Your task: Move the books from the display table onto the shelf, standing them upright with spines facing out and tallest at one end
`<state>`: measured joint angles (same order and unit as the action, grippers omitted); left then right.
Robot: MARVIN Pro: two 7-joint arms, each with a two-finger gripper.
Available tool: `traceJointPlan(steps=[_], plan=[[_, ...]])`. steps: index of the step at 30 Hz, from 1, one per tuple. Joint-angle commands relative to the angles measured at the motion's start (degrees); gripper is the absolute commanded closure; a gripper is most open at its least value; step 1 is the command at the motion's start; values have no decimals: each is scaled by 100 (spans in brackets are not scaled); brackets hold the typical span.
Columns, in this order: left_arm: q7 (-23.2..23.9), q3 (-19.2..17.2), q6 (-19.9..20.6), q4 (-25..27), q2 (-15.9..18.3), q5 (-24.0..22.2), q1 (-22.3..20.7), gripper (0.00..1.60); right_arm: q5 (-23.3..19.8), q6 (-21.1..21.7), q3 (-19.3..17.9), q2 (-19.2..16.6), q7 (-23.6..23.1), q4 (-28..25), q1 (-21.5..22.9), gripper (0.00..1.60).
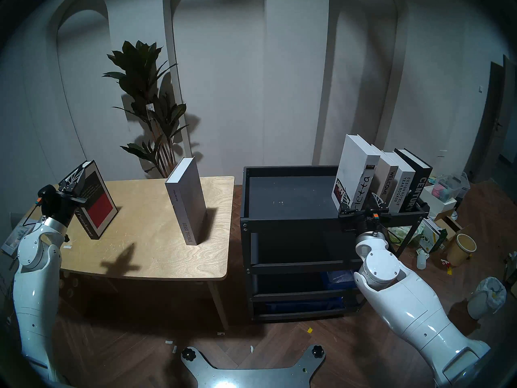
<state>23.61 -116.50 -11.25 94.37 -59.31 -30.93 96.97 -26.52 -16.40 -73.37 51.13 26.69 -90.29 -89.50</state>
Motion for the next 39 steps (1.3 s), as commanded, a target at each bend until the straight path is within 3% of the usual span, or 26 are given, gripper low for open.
traceJointPlan(steps=[1, 5, 8, 39], plan=[[-2, -11, 11, 132, 23, 4, -9, 160, 18, -17, -14, -37, -19, -107, 29, 20], [-4, -14, 6, 135, 21, 1, 1, 160, 25, -21, -11, -40, 14, -142, 27, 19], [-3, -25, 3, 147, 19, -7, 17, 160, 42, -11, -62, -62, 132, -278, -34, 0], [-51, -174, 12, 435, -48, -132, 235, 160, 35, 108, -541, -497, 515, -1601, -297, 0]])
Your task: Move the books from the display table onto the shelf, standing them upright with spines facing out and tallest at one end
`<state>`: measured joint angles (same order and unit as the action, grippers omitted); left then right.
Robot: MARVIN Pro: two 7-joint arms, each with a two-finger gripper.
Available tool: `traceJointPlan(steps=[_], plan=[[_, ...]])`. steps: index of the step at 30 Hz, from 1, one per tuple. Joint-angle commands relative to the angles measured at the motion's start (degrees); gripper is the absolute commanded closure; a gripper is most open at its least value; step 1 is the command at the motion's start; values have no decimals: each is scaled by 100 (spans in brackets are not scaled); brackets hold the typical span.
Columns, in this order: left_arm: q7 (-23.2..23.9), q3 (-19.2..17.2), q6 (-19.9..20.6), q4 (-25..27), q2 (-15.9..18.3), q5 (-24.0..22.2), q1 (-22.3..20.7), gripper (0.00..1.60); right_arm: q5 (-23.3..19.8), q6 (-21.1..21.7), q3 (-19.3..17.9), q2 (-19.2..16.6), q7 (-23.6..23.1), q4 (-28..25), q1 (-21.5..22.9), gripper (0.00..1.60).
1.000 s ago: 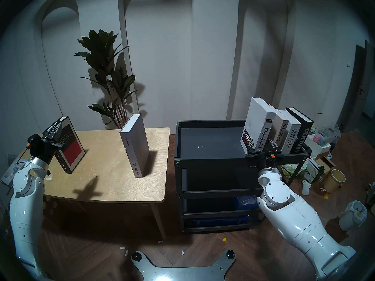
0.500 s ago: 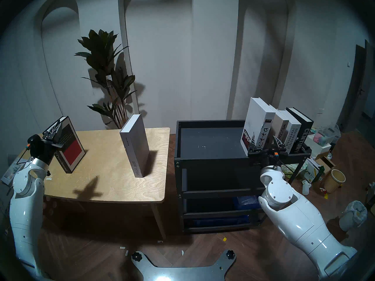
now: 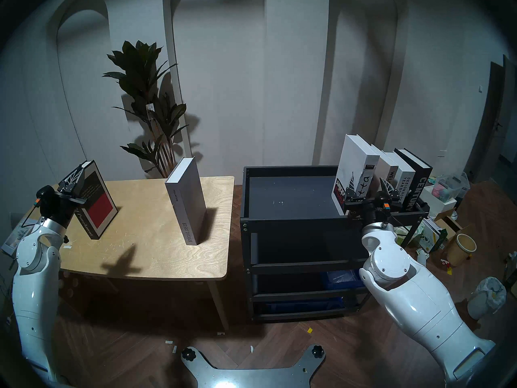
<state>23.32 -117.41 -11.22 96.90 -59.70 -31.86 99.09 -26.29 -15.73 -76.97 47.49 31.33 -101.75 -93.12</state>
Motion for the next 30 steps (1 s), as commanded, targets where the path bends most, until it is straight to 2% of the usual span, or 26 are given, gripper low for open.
traceJointPlan(steps=[1, 11, 15, 18, 21, 22, 25, 26, 27, 28, 29, 30], plan=[[-27, -90, 15, 183, -6, -45, 23, 160, 15, 56, -203, -147, 68, -524, 59, 0], [-75, -158, 52, 133, 81, -1, 89, 160, -7, -35, -469, -187, 283, -1232, -160, 0], [-74, -267, 39, 86, 142, 24, 153, 160, -57, -283, -395, -32, 293, -1604, -264, 0], [-65, -338, 27, 89, 168, 51, 210, 160, -100, -267, -319, 38, 354, -1808, -360, 0], [-79, -473, 24, 99, 142, 120, 378, 160, -168, -305, -5, 322, 438, -2066, -378, 0], [-79, -473, 24, 99, 142, 120, 378, 160, -168, -305, -5, 322, 438, -2066, -378, 0], [-73, -591, 13, 135, 86, 162, 547, 160, -164, -215, 312, 523, 579, -2307, -369, 0], [-62, -691, -6, 188, 48, 185, 672, 160, -158, -82, 532, 665, 716, -2481, -354, 0], [-62, -691, -6, 188, 48, 185, 672, 160, -158, -82, 532, 665, 716, -2481, -354, 0], [-76, -804, -19, 227, 14, 192, 768, 160, -134, 16, 759, 802, 803, -2580, -295, 0], [-76, -804, -19, 227, 14, 192, 768, 160, -134, 16, 759, 802, 803, -2580, -295, 0], [-50, -932, -28, 298, -23, 182, 886, 160, -28, 150, 1042, 991, 948, -2589, -142, 0]])
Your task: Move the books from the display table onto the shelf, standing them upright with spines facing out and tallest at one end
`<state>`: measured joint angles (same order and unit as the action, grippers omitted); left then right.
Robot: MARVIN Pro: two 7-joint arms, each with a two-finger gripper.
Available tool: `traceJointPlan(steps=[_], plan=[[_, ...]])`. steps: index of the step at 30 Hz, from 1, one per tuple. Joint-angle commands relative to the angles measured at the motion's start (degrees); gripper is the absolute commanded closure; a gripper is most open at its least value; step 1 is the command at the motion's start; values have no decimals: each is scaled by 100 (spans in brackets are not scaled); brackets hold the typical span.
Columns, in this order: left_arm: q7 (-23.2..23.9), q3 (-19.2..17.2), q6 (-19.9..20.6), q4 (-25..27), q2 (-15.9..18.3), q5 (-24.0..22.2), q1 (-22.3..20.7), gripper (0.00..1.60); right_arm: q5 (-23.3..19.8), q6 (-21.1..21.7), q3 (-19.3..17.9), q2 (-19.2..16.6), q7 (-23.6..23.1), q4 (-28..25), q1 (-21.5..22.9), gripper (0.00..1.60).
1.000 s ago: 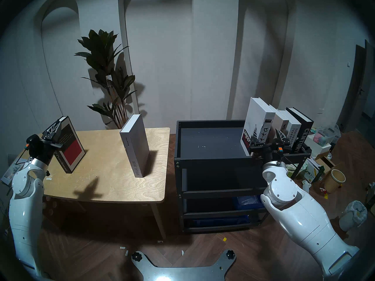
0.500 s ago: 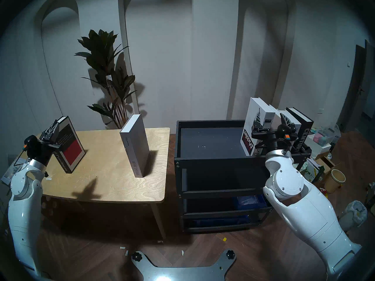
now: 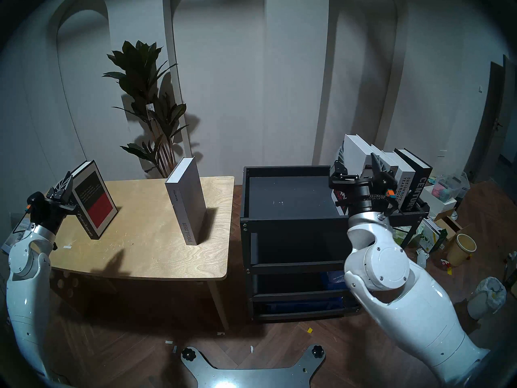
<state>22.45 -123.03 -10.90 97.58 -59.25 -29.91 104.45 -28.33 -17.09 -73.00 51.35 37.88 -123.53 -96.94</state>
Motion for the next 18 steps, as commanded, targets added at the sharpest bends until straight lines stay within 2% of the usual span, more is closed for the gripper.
traceJointPlan(steps=[1, 5, 6, 8, 9, 11, 18], plan=[[46, -431, -66, 269, -88, -12, 412, 160, 215, 372, 805, 669, 296, -391, 346, 0], [74, -592, -82, 368, -156, -17, 542, 160, 305, 612, 1184, 887, 259, -266, 605, 0], [62, -643, -90, 396, -187, -29, 558, 160, 213, 674, 1212, 902, 126, -241, 608, 0], [107, -814, -105, 519, -265, -53, 665, 160, 303, 868, 1595, 1163, 88, -50, 842, 0], [107, -814, -105, 519, -265, -53, 665, 160, 303, 868, 1595, 1163, 88, -50, 842, 0], [136, -935, -112, 600, -340, -87, 733, 160, 375, 1052, 1865, 1328, 0, 150, 1041, 0], [212, -1043, -121, 777, -477, -151, 839, 160, 452, 1336, 2377, 1694, -147, 645, 1403, 0]])
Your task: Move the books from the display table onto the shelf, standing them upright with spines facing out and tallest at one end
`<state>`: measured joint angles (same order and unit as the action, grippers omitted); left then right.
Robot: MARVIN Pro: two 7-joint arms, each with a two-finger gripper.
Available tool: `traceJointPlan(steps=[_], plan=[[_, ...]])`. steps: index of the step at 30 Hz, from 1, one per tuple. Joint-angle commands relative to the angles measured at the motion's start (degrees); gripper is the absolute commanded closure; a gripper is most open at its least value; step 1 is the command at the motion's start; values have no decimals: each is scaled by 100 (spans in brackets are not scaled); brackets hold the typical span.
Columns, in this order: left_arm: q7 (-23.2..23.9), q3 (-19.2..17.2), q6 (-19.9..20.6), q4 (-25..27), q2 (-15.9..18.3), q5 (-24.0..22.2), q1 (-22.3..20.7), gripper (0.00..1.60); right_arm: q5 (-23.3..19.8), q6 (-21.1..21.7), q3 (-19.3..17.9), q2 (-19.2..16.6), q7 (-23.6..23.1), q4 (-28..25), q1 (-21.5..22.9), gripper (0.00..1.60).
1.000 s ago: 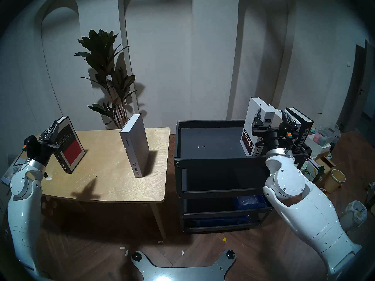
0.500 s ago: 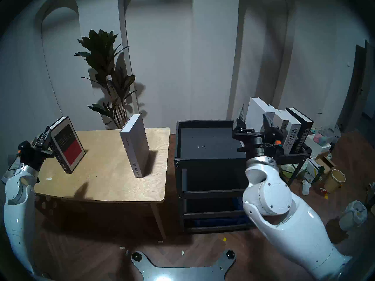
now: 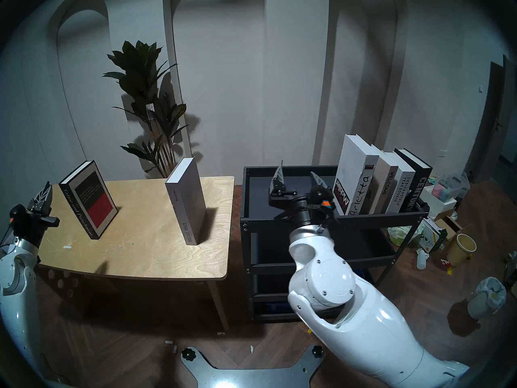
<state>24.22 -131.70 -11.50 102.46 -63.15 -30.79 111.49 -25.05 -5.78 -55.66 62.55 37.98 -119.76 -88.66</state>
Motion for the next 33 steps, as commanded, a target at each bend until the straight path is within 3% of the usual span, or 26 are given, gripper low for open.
traceJointPlan(steps=[1, 17, 25, 33], plan=[[50, -189, -60, 313, -115, -73, 151, 160, 137, 265, 761, 655, -188, 389, 656, 0], [146, -327, -51, 447, -319, -116, 317, 160, 184, 976, 2033, 1585, -644, 789, 1613, 0], [203, -439, -48, 504, -478, -129, 486, 160, 224, 1158, 2302, 1956, -626, 1145, 2009, 0], [254, -642, -43, 538, -582, -154, 606, 160, 108, 1148, 2405, 2425, -303, 1952, 2491, 0]])
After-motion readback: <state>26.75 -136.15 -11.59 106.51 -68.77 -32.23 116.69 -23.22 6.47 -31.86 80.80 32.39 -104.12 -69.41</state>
